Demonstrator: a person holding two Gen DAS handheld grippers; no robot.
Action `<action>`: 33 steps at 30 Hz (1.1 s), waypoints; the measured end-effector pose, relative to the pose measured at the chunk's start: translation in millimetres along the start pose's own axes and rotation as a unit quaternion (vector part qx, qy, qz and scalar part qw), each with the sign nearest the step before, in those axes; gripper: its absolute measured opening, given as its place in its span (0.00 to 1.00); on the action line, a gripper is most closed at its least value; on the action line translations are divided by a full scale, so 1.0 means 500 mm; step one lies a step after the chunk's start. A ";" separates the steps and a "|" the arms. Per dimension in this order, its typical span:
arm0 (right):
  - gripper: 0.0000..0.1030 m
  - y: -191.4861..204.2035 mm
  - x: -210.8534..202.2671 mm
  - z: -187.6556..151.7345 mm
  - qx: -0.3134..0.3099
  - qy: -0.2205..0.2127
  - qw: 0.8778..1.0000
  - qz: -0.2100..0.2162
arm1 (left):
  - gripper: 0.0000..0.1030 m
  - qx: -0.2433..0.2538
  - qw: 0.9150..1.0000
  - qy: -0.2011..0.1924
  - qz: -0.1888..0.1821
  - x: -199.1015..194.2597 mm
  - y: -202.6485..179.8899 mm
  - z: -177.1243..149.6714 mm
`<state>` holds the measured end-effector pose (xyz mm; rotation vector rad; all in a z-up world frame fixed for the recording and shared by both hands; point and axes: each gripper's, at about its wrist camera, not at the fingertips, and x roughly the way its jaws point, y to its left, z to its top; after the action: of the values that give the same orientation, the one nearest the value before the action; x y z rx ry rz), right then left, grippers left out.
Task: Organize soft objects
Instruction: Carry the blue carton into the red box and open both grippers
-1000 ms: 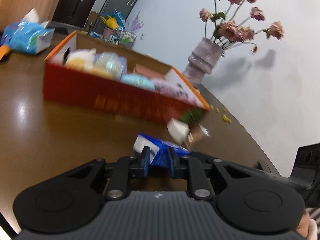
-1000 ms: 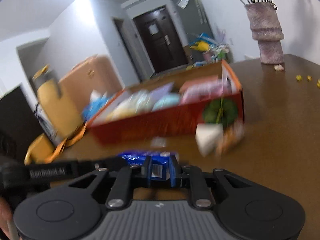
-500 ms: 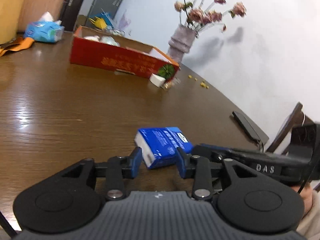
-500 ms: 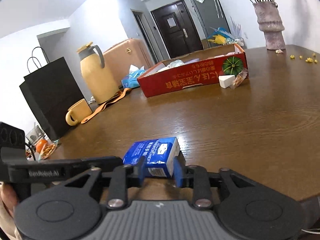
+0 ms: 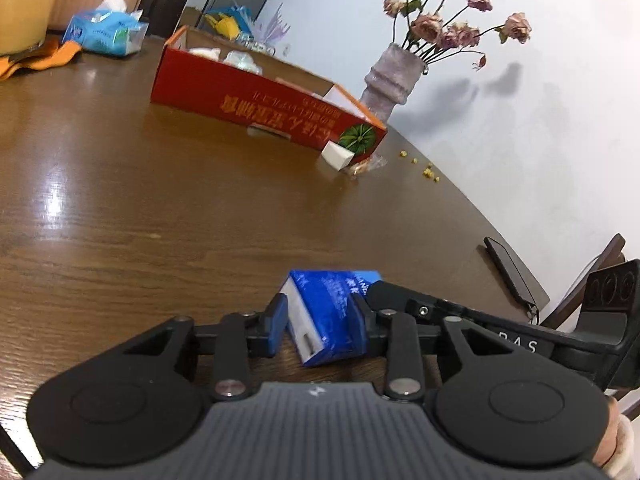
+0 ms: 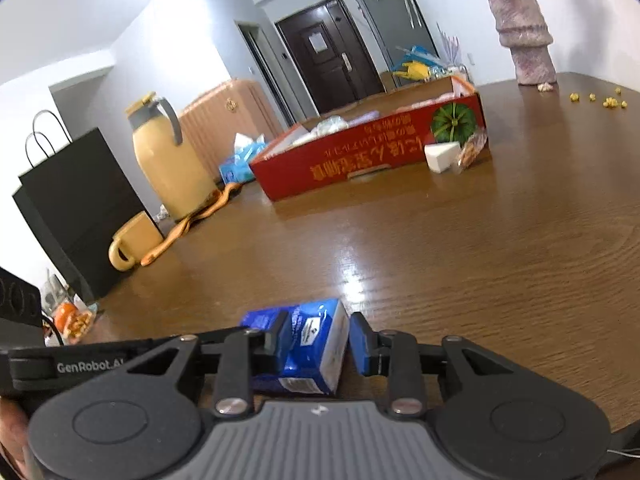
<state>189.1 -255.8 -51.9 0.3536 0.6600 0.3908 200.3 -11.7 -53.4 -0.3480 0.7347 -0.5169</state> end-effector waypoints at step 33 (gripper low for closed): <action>0.17 -0.079 0.341 0.572 -0.079 -0.068 0.991 -0.089 | 0.23 0.007 0.999 -0.046 0.008 0.390 0.064 0.613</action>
<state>507.5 -266.9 52.9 0.1667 0.5196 0.2441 550.1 -57.3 38.5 -0.3497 0.6449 -0.4882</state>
